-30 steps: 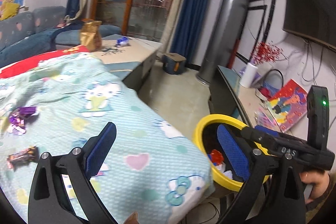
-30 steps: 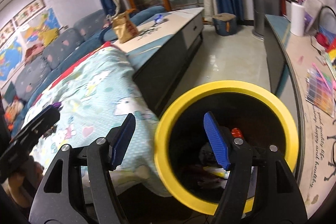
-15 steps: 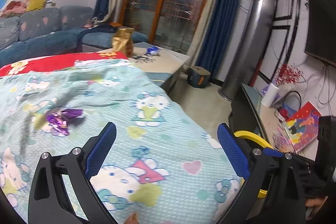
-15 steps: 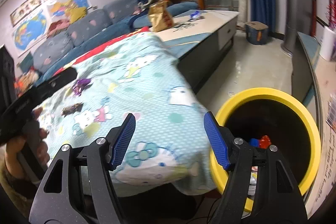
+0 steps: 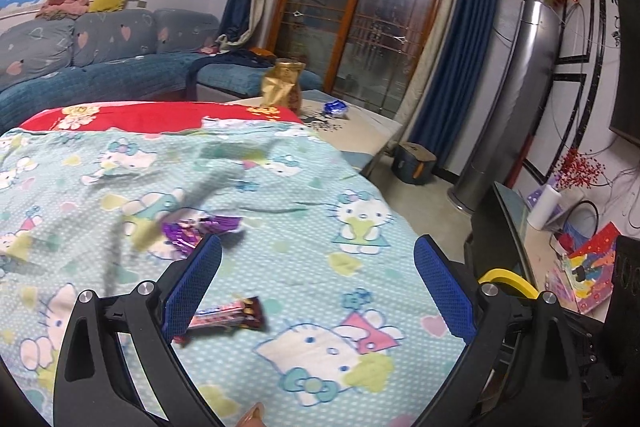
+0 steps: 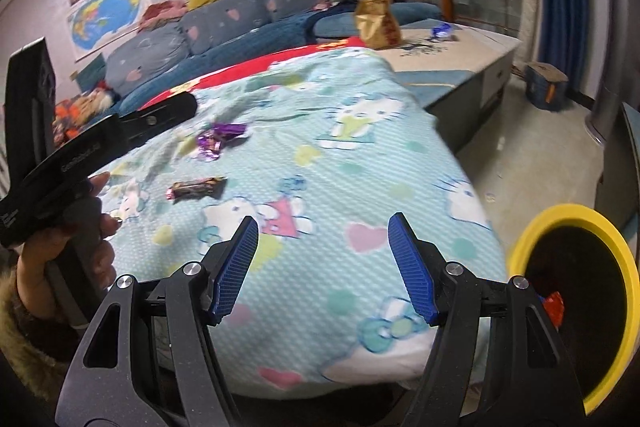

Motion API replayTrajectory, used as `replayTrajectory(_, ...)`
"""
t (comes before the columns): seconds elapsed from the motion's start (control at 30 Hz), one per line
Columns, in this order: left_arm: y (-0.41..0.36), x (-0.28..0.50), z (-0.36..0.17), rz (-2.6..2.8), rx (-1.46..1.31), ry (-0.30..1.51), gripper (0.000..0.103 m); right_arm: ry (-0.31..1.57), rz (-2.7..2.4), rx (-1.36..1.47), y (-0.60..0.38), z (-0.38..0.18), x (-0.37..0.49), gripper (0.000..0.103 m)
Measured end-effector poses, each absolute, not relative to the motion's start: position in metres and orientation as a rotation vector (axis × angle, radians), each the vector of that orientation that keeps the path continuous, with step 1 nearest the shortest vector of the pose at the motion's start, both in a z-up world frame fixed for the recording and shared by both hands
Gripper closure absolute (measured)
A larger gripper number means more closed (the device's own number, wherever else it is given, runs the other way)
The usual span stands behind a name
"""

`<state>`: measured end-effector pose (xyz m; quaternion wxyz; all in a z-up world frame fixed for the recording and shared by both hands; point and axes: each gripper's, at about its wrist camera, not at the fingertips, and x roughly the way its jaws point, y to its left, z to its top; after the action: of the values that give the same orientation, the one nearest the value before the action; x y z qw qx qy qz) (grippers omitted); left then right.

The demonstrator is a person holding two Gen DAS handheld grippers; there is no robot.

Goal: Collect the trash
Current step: 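Move both tools back over the bed toward the purple wrapper and chocolate bar, then grasp the purple candy wrapper with the left tool while the right tool grasps the chocolate bar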

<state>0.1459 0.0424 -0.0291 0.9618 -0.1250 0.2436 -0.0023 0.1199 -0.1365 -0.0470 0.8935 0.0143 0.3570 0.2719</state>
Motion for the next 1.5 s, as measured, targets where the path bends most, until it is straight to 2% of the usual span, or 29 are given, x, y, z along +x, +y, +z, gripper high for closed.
replayTrajectory(0.43, 0.136, 0.157, -0.042, 0.15, -0.336, 0.6, 0.011, 0.745, 0.767, -0.131, -0.044, -0.054, 0.13, 0.043)
replayTrajectory(0.67, 0.163, 0.174, -0.061, 0.112, -0.376, 0.715, 0.031, 0.779, 0.834, -0.241, 0.0, -0.067, 0.146, 0.043)
replayTrajectory(0.77, 0.161, 0.183, -0.068, 0.079, -0.366, 0.758, 0.035, 0.791, 0.858, -0.316, 0.016, -0.072, 0.152, 0.043)
replayTrajectory(0.97, 0.16, 0.205, -0.081, 0.042, -0.347, 0.84, 0.037, 0.817, 0.864, -0.423, 0.04, -0.086, 0.164, 0.044)
replayTrajectory(1.03, 0.16, 0.213, -0.086, 0.028, -0.351, 0.855, 0.037, 0.822, 0.877, -0.453, 0.045, -0.091, 0.165, 0.047)
replayTrajectory(1.17, 0.16, 0.226, -0.094, 0.023, -0.37, 0.884, 0.041, 0.824, 0.935, -0.47, 0.05, -0.096, 0.157, 0.072)
replayTrajectory(1.3, 0.16, 0.236, -0.099, 0.023, -0.396, 0.892, 0.049, 0.808, 0.953, -0.471, 0.045, -0.096, 0.144, 0.087)
replayTrajectory(1.37, 0.161, 0.241, -0.101, 0.019, -0.408, 0.896, 0.059, 0.802, 0.954, -0.461, 0.039, -0.095, 0.137, 0.089)
replayTrajectory(1.5, 0.159, 0.247, -0.103, 0.017, -0.41, 0.896, 0.067, 0.809, 0.948, -0.408, 0.022, -0.094, 0.126, 0.09)
